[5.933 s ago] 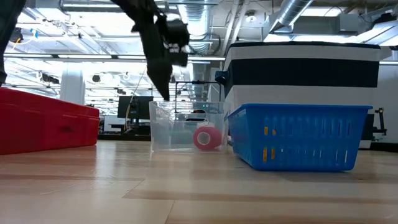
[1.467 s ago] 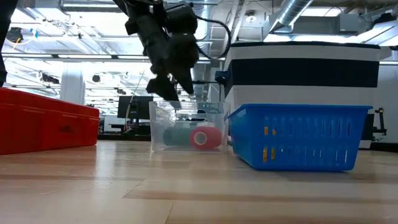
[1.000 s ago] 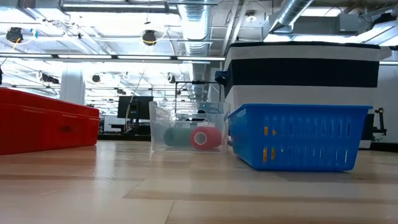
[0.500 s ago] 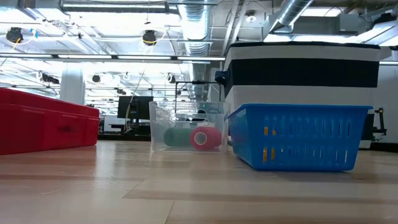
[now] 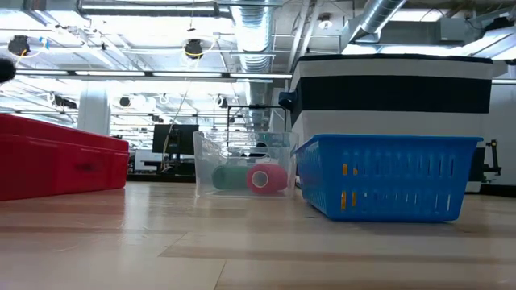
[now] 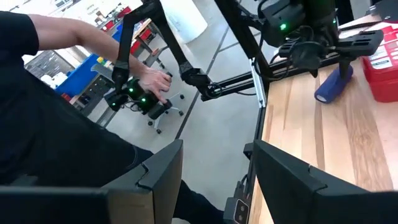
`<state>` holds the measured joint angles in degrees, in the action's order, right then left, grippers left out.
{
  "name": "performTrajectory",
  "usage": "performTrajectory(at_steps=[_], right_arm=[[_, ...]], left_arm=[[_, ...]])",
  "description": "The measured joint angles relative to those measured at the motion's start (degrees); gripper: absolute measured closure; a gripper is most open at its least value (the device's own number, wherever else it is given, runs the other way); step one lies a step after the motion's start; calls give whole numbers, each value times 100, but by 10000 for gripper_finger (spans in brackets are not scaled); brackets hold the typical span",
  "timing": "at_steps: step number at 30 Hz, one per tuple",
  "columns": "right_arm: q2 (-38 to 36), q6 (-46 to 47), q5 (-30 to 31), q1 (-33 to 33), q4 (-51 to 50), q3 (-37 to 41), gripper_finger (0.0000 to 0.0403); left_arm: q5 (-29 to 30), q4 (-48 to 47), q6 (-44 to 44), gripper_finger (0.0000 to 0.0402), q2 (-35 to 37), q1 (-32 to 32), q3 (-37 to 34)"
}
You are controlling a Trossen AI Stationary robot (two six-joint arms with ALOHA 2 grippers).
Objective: Pick & Place Medicine items
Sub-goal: Put the blue bandage into the white transparent bin
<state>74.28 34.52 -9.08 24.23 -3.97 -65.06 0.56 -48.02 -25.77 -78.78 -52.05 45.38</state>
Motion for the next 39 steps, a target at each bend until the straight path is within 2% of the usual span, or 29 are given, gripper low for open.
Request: performTrajectory(at_steps=[7, 12, 18, 28, 39], right_arm=[[0, 92, 0, 7, 2, 0, 212], [0, 108, 2, 7, 9, 0, 212], [0, 109, 8, 4, 9, 0, 212], [-2, 109, 15, -42, 7, 0, 212], [-2, 105, 16, -83, -17, 0, 212]], left_arm=[[59, 523, -34, 141, 275, -99, -628], [172, 845, -16, 149, 299, -103, -830], [362, 981, -12, 174, 294, -98, -863], [140, 1374, -41, 216, 264, -96, -897], [-8, 1376, -181, 274, 273, -96, -891]])
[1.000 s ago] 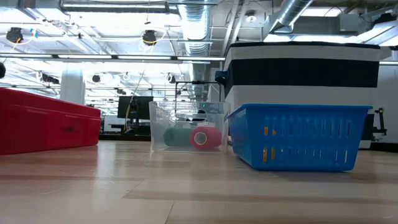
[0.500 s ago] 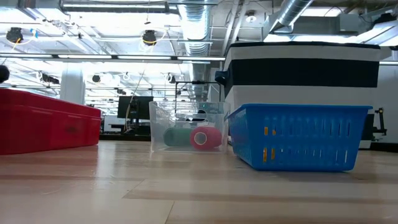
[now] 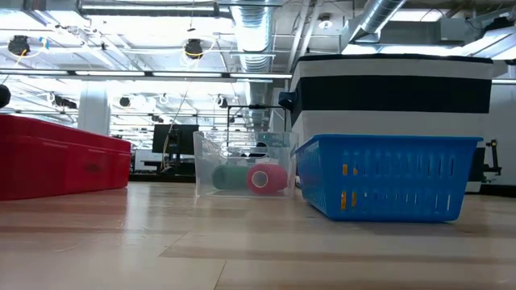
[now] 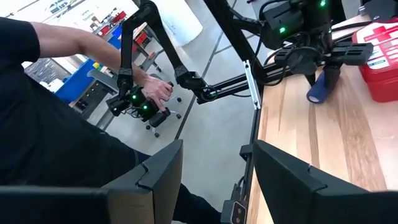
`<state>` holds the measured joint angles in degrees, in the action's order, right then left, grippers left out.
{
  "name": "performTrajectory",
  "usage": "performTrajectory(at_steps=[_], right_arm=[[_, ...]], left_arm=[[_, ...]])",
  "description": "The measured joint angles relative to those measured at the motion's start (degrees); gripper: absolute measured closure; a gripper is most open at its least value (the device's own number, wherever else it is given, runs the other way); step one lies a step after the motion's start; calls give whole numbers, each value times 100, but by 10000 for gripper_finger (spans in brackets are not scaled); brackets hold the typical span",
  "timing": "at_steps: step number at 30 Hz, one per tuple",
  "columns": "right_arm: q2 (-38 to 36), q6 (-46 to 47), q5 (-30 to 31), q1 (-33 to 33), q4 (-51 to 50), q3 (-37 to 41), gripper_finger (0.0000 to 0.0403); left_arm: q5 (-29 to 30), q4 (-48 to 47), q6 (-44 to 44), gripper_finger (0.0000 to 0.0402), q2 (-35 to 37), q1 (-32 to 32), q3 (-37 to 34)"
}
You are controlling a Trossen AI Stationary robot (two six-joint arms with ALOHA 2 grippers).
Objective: Pick & Place Medicine items
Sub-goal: Put the blue bandage into the white transparent bin
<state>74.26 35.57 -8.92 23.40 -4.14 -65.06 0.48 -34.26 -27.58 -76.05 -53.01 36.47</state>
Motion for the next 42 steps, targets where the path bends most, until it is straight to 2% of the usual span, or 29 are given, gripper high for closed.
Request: performTrajectory(at_steps=[9, 16, 19, 24, 32, 35, 39, 42], right_arm=[[0, 32, -1, 2, -12, 0, 212], [0, 48, -1, -13, -9, 0, 212], [0, 48, -1, -30, -12, 0, 212], [-2, 48, -21, -74, -13, 0, 212], [-48, 48, -171, -74, -149, 0, 212], [-61, 48, -173, -57, -160, -2, 212], [-129, 6, -173, -57, -262, -4, 212], [-182, 2, -173, -55, -350, -2, 212]], left_arm=[[-90, 11, -163, 290, 0, 0, 249], [-17, -120, 60, 290, 0, 0, 936], [308, -311, 577, 291, 0, 0, 1347], [1307, -939, 1659, 291, 0, 222, 1905], [2550, -1078, 3351, 291, 10, 1461, 2353], [3086, -652, 3786, 291, 123, 2189, 2387], [3016, 583, 3850, 291, 185, 3350, 2393], [2656, 1467, 3063, 291, 186, 4105, 2396]])
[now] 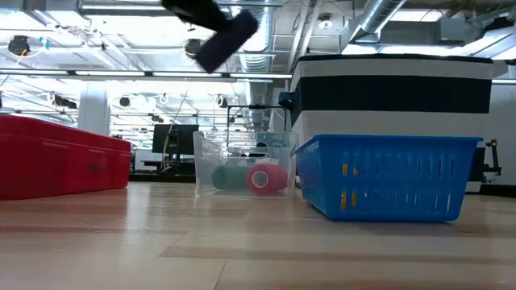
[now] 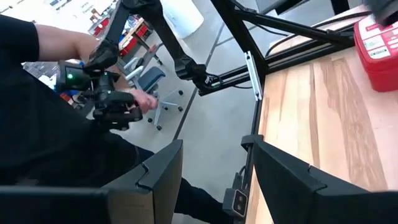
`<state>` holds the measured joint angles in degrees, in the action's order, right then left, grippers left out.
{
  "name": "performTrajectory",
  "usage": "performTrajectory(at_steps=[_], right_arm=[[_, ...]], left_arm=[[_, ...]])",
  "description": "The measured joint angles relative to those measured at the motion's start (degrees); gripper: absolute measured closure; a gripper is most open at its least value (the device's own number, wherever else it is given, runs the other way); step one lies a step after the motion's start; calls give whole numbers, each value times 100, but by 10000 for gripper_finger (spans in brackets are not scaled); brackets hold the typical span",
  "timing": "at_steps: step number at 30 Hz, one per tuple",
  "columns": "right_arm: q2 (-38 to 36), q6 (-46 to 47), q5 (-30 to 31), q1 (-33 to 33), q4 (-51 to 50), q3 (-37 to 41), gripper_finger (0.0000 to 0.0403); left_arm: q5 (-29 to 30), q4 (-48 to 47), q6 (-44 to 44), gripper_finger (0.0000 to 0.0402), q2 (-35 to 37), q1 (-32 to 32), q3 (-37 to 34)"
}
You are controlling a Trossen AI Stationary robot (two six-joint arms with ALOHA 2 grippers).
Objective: Pick & Place Medicine items
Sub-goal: Put the blue bandage into the white transparent bin
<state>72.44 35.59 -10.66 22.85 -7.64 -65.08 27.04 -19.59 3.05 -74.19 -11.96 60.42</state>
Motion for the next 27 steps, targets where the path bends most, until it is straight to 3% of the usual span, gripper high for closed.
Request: performTrajectory(at_steps=[6, 9, 16, 27], right_arm=[[-132, -8, 2, 37, -199, 2, 212], [-169, -73, 4, 37, -199, -2, 212], [-200, -157, 9, -20, -289, 0, 212], [-200, -214, 17, -11, -288, 0, 212]], left_arm=[[-1401, 413, -3158, 291, -273, 1090, 2], [-1845, 579, -3990, 291, -565, 1266, -2], [-2020, 633, -4953, 291, -1384, 1439, -11], [-1933, 946, -4916, 281, -2243, 1505, -9]])
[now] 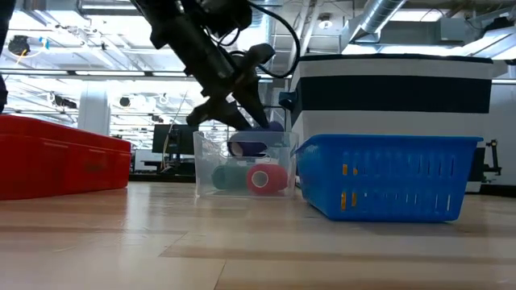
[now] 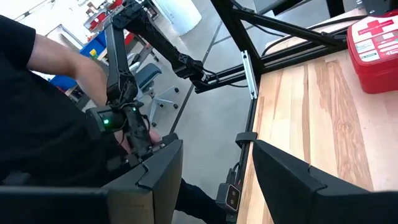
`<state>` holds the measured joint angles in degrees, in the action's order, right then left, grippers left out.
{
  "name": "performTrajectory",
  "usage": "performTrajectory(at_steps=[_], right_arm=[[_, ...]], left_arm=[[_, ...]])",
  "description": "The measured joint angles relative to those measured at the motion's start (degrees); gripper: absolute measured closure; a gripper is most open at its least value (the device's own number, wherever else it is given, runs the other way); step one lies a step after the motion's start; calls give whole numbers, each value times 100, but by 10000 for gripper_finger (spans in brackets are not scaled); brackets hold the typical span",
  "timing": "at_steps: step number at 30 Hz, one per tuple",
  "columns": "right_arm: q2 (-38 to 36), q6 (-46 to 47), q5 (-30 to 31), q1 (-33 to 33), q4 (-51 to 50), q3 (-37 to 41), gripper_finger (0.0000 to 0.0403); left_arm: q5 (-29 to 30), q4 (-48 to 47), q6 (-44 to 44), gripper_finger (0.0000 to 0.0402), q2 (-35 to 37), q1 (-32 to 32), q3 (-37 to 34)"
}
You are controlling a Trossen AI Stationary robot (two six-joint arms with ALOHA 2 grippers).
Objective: Pick & Place Medicine items
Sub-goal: Put the blue bandage into the white transparent bin, then put the top orange pill bottle into the blue bin
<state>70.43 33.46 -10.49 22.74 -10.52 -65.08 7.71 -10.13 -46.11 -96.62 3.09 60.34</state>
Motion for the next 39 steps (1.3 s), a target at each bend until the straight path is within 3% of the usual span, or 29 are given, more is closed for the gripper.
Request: performTrajectory(at_steps=[7, 17, 31, 35, 39], right_arm=[[0, 41, 5, 11, -34, 0, 212], [0, 43, 7, 11, -109, 0, 212], [2, 54, 164, 7, -480, 0, 212], [-74, -98, 370, -54, -1529, -3, 212], [-146, -94, 1179, -226, -3267, -4, 212]], left_arm=[[292, 26, 440, 234, 97, 32, 4], [82, 162, 1290, 145, 484, 51, -2], [83, -112, 3754, 154, 2577, 9, 6], [195, -245, 4131, 155, 2927, 9, -2], [390, -239, 4320, 153, 3048, 9, -1]])
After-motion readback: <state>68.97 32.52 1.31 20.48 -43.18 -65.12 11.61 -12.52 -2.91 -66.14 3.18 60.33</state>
